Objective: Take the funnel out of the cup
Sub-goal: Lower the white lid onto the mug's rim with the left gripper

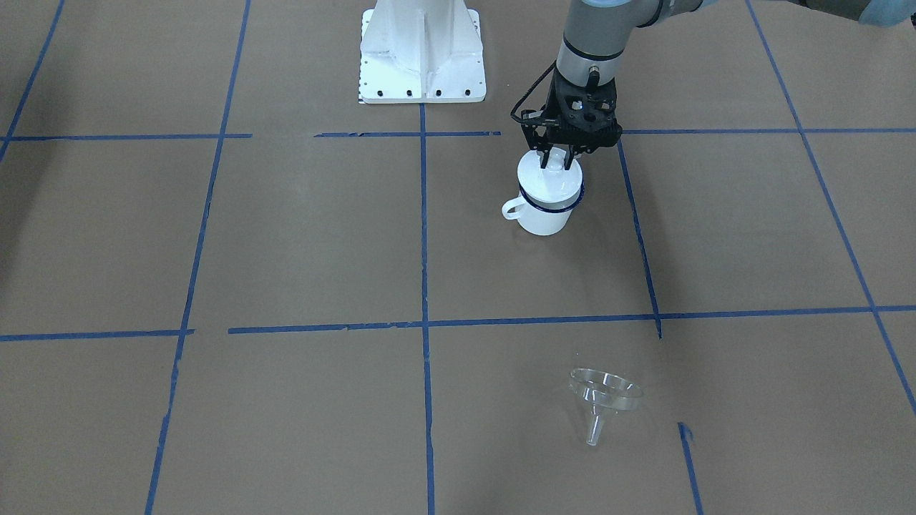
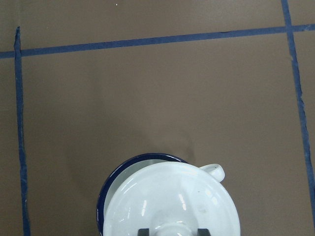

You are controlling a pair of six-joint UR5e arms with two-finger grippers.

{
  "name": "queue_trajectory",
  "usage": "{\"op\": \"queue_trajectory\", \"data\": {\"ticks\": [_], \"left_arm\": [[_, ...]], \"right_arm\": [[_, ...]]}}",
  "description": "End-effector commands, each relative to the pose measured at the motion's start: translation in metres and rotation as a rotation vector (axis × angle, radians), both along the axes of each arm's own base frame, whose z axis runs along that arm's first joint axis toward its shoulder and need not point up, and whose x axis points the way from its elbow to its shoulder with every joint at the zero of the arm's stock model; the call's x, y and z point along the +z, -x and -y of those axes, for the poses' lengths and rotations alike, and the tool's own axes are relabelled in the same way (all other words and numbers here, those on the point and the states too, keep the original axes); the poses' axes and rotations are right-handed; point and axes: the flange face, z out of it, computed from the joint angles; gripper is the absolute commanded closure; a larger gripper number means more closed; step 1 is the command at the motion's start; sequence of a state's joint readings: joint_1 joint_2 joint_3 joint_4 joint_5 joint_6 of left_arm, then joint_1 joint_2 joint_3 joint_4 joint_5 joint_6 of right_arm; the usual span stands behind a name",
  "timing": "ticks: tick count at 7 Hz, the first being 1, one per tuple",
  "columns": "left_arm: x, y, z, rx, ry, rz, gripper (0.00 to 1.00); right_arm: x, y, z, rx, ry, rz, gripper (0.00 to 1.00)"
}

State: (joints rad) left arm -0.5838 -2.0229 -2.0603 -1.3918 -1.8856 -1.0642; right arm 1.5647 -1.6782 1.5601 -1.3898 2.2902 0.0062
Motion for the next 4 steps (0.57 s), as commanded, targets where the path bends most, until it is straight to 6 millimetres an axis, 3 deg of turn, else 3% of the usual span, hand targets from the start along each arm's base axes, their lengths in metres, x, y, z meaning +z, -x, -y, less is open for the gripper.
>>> {"op": "queue_trajectory", "data": {"ticks": [1, 4], "left_arm": [[0.0107, -0.0067, 0.0055, -0.008, -0.003, 0.015, 1.0], [0.011, -0.0073, 0.0048, -0.006, -0.018, -0.005, 1.0]], "right_arm": [[0.0, 0.0, 0.0, 0.0, 0.0, 0.0, 0.0], [0.0, 0.0, 0.0, 0.0, 0.0, 0.0, 0.0]]}}
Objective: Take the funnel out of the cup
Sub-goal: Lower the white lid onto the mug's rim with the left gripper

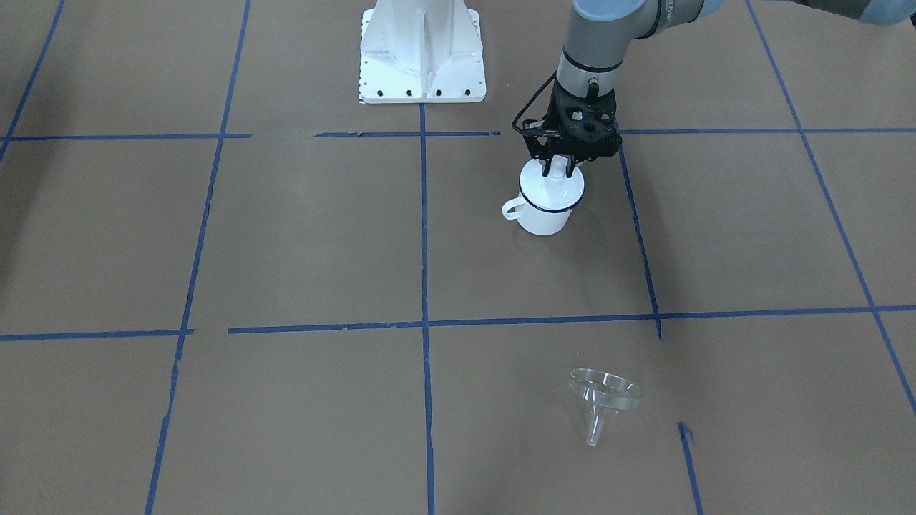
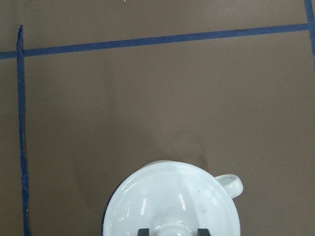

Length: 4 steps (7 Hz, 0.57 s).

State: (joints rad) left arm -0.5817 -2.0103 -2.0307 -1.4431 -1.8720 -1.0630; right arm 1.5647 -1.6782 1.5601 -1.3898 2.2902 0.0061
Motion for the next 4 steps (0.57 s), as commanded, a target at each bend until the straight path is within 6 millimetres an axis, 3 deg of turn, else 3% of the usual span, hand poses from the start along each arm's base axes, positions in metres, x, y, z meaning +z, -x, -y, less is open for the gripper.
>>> {"op": "queue_trajectory", "data": {"ticks": [1, 4], "left_arm": [[-0.0012, 0.0007, -0.0016, 0.005, -0.008, -0.005, 1.0], [-0.0076, 0.0045, -0.0051, 0.007, -0.018, -0.019, 1.0]], "right_arm": [[0.0, 0.0, 0.0, 0.0, 0.0, 0.0, 0.0], [0.0, 0.0, 0.0, 0.0, 0.0, 0.0, 0.0]]}}
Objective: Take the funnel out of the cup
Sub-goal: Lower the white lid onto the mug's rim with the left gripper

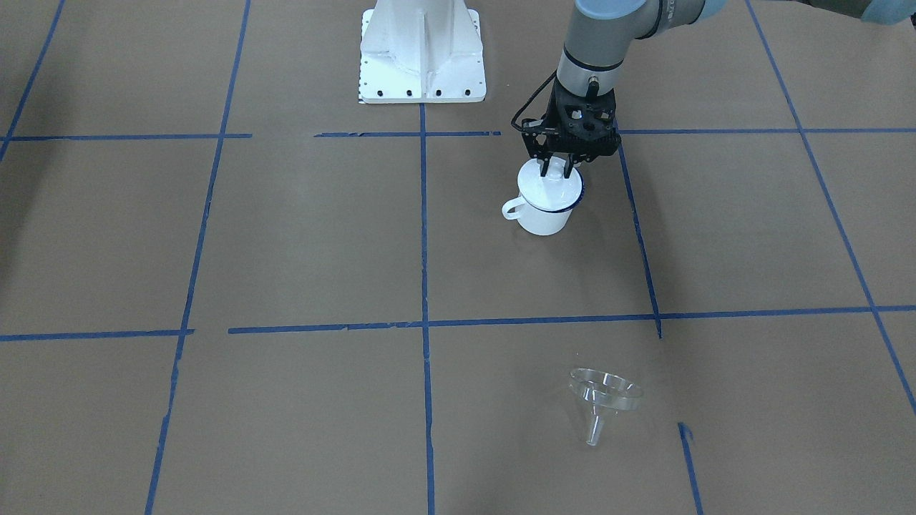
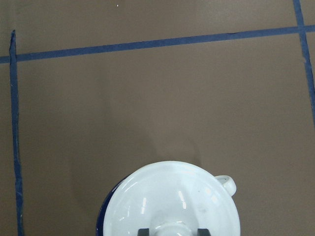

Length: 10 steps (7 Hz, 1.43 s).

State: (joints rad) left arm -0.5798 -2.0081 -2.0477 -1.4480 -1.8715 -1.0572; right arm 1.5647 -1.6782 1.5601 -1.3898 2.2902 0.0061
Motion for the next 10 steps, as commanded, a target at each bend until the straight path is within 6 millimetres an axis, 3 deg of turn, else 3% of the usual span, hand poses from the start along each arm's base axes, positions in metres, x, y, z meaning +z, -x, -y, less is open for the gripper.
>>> {"op": "queue_trajectory", "data": {"ticks": [1, 4, 9, 10], "left_arm": [[-0.001, 0.001, -0.002, 0.003, -0.003, -0.002, 1.0], [0.01, 0.003, -0.005, 0.008, 0.004, 0.012, 1.0], [0.011, -0.004, -0.014, 0.03, 0.008, 0.011, 1.0], [0.01, -0.004, -0.014, 0.031, 0.007, 0.01, 0.86]], "right_arm": [[0.0, 0.0, 0.0, 0.0, 0.0, 0.0, 0.0], [0.0, 0.0, 0.0, 0.0, 0.0, 0.0, 0.0], [0.0, 0.0, 0.0, 0.0, 0.0, 0.0, 0.0], [0.0, 0.0, 0.0, 0.0, 0.0, 0.0, 0.0]]}}
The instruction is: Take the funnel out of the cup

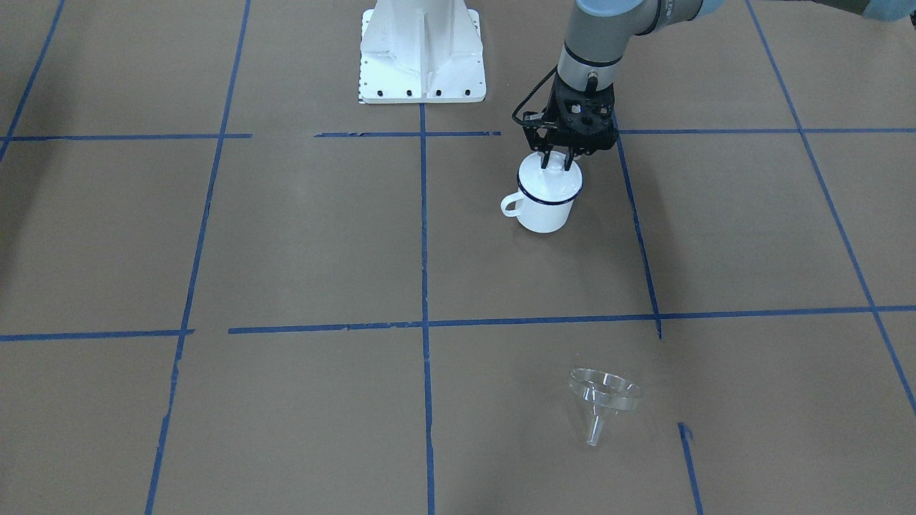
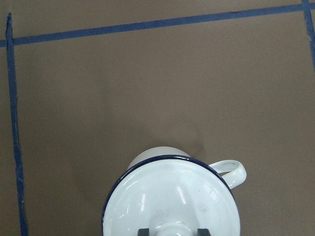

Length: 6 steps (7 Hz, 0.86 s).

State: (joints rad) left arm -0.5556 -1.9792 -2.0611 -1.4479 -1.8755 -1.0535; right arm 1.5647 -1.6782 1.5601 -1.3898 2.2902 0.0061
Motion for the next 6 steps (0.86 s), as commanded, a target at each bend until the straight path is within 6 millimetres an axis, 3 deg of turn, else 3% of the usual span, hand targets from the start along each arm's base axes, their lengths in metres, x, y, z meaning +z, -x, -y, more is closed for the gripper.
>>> {"op": "queue_trajectory", "data": {"ticks": [1, 2, 3, 4, 5, 6], "left_arm": [[0.0, 0.0, 0.001, -0.001, -0.002, 0.0, 0.61], [0.0, 0.0, 0.001, -0.004, -0.002, 0.001, 0.33], [0.001, 0.0, 0.001, -0.003, -0.003, 0.003, 0.12], [0.002, 0.002, 0.003, -0.008, -0.001, 0.005, 0.0], [-0.002, 0.012, 0.006, 0.021, -0.052, 0.003, 0.0], [0.008, 0.037, 0.009, 0.105, -0.159, 0.019, 0.0]], "right_arm": [[0.0, 0.0, 0.0, 0.0, 0.0, 0.0, 0.0], [0.0, 0.0, 0.0, 0.0, 0.0, 0.0, 0.0], [0.0, 0.0, 0.0, 0.0, 0.0, 0.0, 0.0], [0.0, 0.0, 0.0, 0.0, 0.0, 0.0, 0.0], [0.0, 0.0, 0.0, 0.0, 0.0, 0.0, 0.0], [0.0, 0.0, 0.0, 0.0, 0.0, 0.0, 0.0]]}}
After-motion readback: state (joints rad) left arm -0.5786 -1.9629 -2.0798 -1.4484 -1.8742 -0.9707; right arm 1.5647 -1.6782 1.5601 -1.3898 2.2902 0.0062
